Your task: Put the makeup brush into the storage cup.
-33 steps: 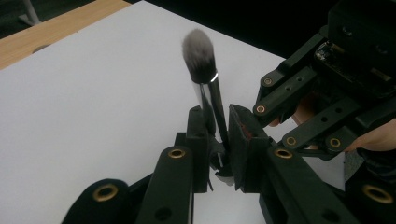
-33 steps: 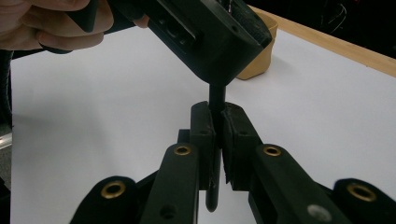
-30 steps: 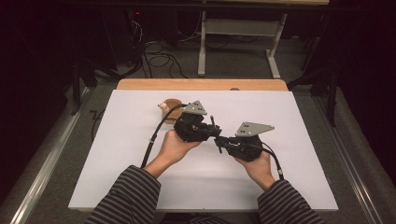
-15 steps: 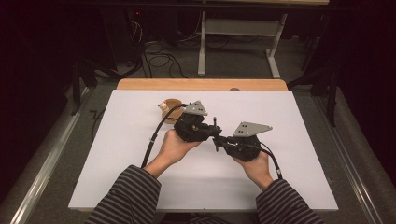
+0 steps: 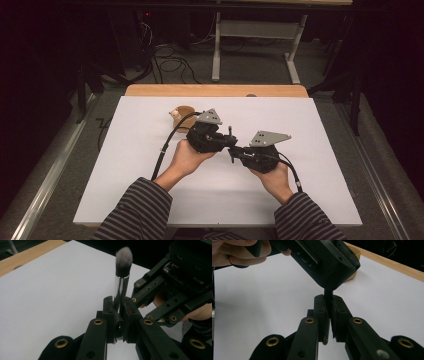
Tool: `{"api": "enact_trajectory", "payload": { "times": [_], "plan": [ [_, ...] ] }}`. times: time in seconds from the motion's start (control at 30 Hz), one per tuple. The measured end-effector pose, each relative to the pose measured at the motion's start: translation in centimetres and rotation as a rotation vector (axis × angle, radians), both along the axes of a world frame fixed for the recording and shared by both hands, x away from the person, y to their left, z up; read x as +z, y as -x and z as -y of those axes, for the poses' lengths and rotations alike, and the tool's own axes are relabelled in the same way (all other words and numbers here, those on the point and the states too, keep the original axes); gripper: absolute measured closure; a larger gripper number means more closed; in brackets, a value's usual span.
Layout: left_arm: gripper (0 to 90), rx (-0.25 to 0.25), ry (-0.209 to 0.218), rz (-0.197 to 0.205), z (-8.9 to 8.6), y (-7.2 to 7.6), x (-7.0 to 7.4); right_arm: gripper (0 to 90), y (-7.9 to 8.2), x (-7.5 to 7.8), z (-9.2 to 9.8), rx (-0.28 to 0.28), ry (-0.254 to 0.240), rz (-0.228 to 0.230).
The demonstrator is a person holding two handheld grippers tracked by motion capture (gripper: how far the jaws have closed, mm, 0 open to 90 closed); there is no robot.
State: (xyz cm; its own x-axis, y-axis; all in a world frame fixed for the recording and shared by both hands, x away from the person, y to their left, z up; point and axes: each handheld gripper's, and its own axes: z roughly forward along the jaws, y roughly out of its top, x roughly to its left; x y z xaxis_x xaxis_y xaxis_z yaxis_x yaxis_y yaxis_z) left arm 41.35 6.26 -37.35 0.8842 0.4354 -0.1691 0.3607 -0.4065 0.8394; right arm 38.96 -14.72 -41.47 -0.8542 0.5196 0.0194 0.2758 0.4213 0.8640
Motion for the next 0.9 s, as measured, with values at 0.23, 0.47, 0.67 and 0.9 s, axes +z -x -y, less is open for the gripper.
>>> {"api": "enact_trajectory", "payload": {
  "times": [0.23, 0.47, 0.67, 0.9],
  "plan": [
    [83.2, -0.007, 0.004, -0.003, 0.1, -0.3, -0.1, 85.2, -0.1, -0.1, 0.0, -0.014, 0.001, 0.004],
    [83.5, 0.002, 0.000, 0.014, -0.4, -0.3, 0.4, 81.7, 0.1, 0.0, -0.1, -0.031, 0.000, 0.021],
    [83.5, 0.019, 0.014, 0.025, -1.3, -0.4, 0.8, 68.5, 0.5, 0.0, -0.1, -0.034, 0.035, 0.037],
    [83.4, 0.036, 0.016, 0.031, -1.9, -0.4, 1.1, 55.4, 0.5, 0.2, 0.4, -0.057, 0.012, 0.035]
  ]
}}
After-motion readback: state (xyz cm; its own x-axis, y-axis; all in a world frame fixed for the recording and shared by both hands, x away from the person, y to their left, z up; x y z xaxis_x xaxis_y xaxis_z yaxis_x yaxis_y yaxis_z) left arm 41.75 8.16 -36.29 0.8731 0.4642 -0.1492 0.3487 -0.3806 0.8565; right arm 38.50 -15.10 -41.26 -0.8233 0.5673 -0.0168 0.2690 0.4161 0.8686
